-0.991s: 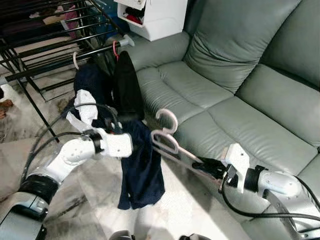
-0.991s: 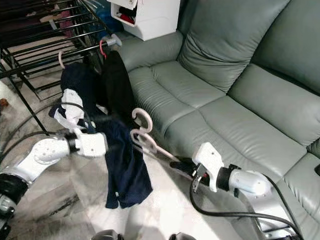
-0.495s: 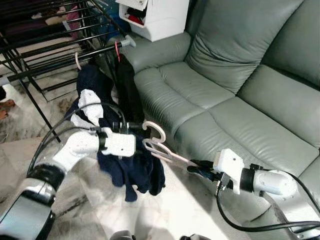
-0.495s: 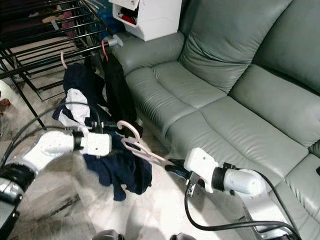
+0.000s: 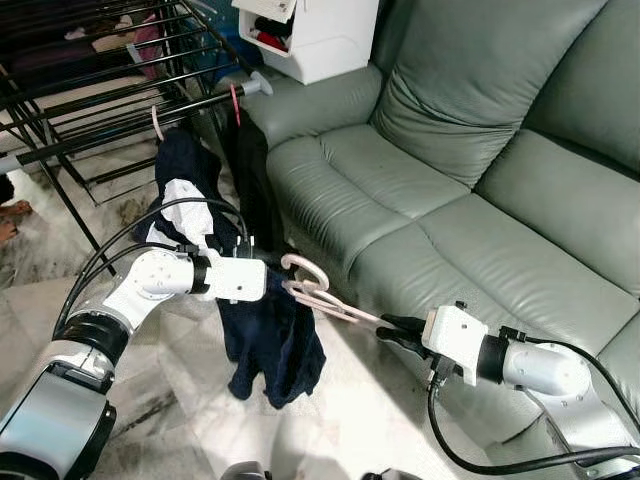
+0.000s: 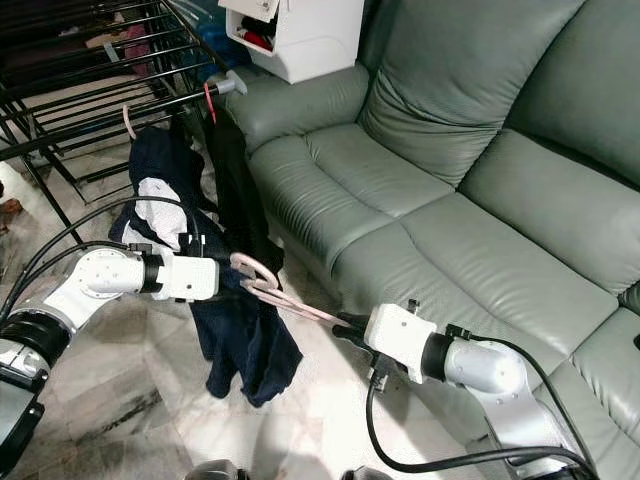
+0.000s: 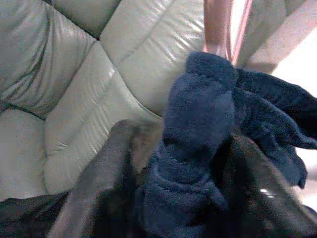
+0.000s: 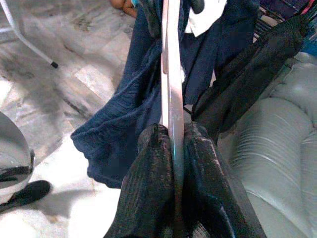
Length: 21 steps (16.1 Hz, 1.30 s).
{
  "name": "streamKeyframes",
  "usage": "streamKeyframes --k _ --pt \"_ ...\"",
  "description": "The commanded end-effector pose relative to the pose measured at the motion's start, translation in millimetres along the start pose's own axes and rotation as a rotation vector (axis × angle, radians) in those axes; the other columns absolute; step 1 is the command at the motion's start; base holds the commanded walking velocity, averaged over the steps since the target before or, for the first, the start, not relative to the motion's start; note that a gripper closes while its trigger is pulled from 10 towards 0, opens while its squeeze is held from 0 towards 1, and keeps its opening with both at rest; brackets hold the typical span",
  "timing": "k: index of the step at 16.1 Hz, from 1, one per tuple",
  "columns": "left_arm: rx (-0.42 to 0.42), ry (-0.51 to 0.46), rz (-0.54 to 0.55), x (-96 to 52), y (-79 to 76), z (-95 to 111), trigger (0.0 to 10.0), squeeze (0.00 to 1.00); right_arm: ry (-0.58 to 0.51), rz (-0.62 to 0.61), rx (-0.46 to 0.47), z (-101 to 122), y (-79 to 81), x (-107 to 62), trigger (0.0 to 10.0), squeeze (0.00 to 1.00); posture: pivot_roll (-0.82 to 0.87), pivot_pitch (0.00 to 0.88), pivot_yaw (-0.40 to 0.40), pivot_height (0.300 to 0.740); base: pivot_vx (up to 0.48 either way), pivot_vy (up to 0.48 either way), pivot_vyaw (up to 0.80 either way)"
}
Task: Hang hanger
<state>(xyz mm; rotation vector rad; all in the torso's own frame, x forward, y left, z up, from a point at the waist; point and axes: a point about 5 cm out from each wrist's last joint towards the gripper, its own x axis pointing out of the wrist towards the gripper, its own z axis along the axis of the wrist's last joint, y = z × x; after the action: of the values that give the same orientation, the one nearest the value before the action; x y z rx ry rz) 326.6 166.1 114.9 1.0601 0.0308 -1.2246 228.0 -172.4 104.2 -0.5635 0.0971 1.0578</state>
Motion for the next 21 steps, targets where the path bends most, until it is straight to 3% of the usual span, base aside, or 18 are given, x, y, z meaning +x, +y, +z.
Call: streamKeyframes --k 1,11,17,18,19,20,21 --pt "-0.008 0.022 0.011 -7.0 10.3 -2.4 0.0 0.00 -0.017 -0.009 -0.033 2.9 -2.2 0.2 10.0 0.00 -0.03 0.000 0.062 0.740 0.000 0.000 0.00" --pt "-0.061 -0.003 -0.049 -4.4 10.9 -0.4 0.0 0.00 -0.031 -0.034 -0.073 2.0 -3.1 4.4 10.0 0.00 -0.03 0.000 0.061 0.740 0.000 0.000 0.00" --pt "-0.099 -0.050 -0.025 -0.9 11.9 3.9 0.0 0.00 -0.034 -0.037 -0.075 1.2 -3.3 7.9 10.0 0.00 -0.03 0.000 0.061 0.740 0.000 0.000 0.00" --pt "-0.131 -0.078 -0.007 1.7 10.7 5.4 0.0 0.00 -0.040 -0.011 -0.043 1.6 -2.7 8.4 10.0 1.00 -0.02 0.000 0.055 0.740 0.000 0.000 0.00" --pt "-0.187 -0.108 0.022 3.7 9.7 5.7 0.0 0.00 -0.037 0.009 -0.043 1.9 -1.9 8.2 10.0 1.00 -0.02 0.000 0.054 0.740 0.000 0.000 0.00" --pt "-0.230 -0.090 0.037 3.5 4.4 -0.5 0.0 0.00 -0.055 0.059 0.035 7.2 -1.2 6.6 10.0 1.00 -0.02 0.000 0.054 0.740 0.000 0.000 0.00" --pt "-0.245 -0.065 0.035 1.7 -0.5 -5.9 0.0 0.00 -0.068 0.082 0.057 13.0 -4.8 4.4 10.0 1.00 -0.02 0.000 0.054 0.740 0.000 0.000 0.00"
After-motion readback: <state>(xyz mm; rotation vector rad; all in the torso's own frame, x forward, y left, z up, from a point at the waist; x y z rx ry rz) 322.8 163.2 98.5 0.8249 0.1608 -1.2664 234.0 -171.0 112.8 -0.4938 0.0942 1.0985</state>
